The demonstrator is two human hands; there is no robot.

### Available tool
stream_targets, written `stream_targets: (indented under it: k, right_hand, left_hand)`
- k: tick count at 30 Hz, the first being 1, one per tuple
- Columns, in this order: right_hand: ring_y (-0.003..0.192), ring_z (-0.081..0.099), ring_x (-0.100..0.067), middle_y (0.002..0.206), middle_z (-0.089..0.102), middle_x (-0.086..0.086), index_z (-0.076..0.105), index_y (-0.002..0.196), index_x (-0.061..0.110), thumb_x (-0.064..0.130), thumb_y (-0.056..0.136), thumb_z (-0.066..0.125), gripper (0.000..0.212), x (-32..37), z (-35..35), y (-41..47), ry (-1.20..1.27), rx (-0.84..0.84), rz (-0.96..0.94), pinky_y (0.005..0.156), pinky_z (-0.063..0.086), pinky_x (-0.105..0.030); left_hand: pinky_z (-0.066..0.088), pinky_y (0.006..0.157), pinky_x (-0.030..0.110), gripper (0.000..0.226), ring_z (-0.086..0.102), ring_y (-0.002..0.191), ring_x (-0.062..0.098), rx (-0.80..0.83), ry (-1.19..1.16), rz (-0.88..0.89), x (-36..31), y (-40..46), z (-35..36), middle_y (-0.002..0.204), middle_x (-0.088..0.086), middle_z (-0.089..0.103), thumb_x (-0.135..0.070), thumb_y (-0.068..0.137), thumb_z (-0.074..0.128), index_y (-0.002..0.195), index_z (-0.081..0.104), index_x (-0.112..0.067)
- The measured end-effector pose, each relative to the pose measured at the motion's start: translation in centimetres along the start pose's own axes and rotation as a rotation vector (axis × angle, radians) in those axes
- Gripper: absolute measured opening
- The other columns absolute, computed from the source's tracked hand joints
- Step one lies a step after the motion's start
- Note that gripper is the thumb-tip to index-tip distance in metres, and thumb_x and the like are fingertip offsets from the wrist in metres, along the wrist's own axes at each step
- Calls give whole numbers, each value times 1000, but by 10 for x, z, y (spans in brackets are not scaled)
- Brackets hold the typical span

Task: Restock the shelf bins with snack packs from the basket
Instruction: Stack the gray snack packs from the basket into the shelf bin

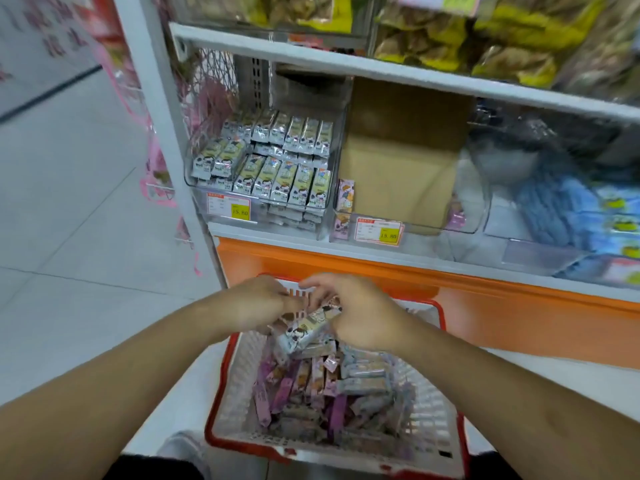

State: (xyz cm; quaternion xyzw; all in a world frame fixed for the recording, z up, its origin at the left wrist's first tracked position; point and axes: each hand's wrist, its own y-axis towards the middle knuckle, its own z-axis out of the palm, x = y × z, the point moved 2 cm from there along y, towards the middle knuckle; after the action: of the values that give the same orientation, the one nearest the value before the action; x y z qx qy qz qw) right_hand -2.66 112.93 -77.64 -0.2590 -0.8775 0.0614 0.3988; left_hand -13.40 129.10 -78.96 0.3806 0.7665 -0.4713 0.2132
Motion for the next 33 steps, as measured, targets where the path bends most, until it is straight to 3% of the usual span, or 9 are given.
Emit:
stream_targets:
  k: [2, 4, 8, 10, 15, 23, 27, 31, 33]
  right_hand:
    - [113, 62, -9, 113, 70, 5, 57, 144, 21, -19, 76, 63, 79, 18, -25, -13, 11, -57, -65, 99, 49, -28]
    - [112, 64, -6, 112, 71, 10, 58, 141, 23, -19, 75, 59, 79, 31, -39, -26, 3, -128, -139, 101, 49, -34]
    - [137, 38, 1, 146, 47, 17, 47, 151, 31, -6, 90, 63, 73, 48, -51, -40, -179, -300, -224, 106, 25, -4]
    - [142, 30, 1, 150, 35, 18, 43, 153, 30, 1, 95, 59, 66, 54, -53, -40, -178, -404, -256, 107, 15, 1]
    - [148, 18, 9, 156, 24, 29, 35, 155, 38, 46, 93, 72, 72, 55, -47, -30, -141, -350, -221, 109, 11, -2]
    - [144, 28, 7, 150, 28, 38, 31, 149, 53, 51, 84, 82, 82, 59, -46, -11, -91, -359, -137, 118, 30, -28]
    - [140, 36, 2, 150, 35, 31, 31, 149, 53, 55, 84, 82, 82, 66, -56, 8, -75, -399, -132, 118, 37, -36]
    - [141, 40, -7, 152, 43, 18, 34, 152, 42, 52, 82, 84, 87, 88, -75, 55, -126, -475, -172, 118, 39, -39]
    - [145, 38, -12, 157, 41, 11, 31, 157, 36, 53, 83, 83, 91, 100, -84, 87, -155, -458, -166, 119, 37, -39]
  left_hand:
    - [55, 65, 23, 34, 66, 76, 7, 79, -75, 85, -23, -21, -13, 77, -7, 67, -47, 92, 73, 90, 75, -14]
    - [54, 68, 20, 25, 64, 80, 9, 122, -136, 155, -40, -42, -19, 81, 4, 66, -38, 92, 76, 96, 79, -13]
    - [55, 73, 20, 22, 69, 85, 8, 75, -361, 151, -48, -61, -20, 93, 5, 77, -25, 88, 81, 105, 78, -12]
    - [55, 70, 19, 26, 67, 80, 8, -14, -448, 154, -49, -59, -22, 90, 2, 74, -24, 88, 82, 107, 76, -7]
    - [55, 67, 20, 29, 64, 76, 15, -120, -646, 161, -51, -56, -29, 87, 12, 67, -18, 87, 82, 107, 73, 2]
    - [59, 72, 26, 19, 71, 80, 15, -122, -586, 152, -46, -51, -44, 89, 7, 73, -27, 92, 77, 103, 76, -11]
    - [56, 96, 37, 25, 69, 104, 10, -365, -212, 233, -36, -41, -75, 110, -17, 72, -51, 98, 59, 113, 71, -34]
    - [25, 123, 32, 62, 28, 152, 12, -558, 308, 267, -12, -30, -112, 165, -14, 27, -56, 104, 43, 160, 30, -33]
    - [13, 129, 38, 74, 7, 158, 10, -547, 427, 205, 3, -22, -120, 172, -12, 5, -63, 103, 35, 165, 12, -30]
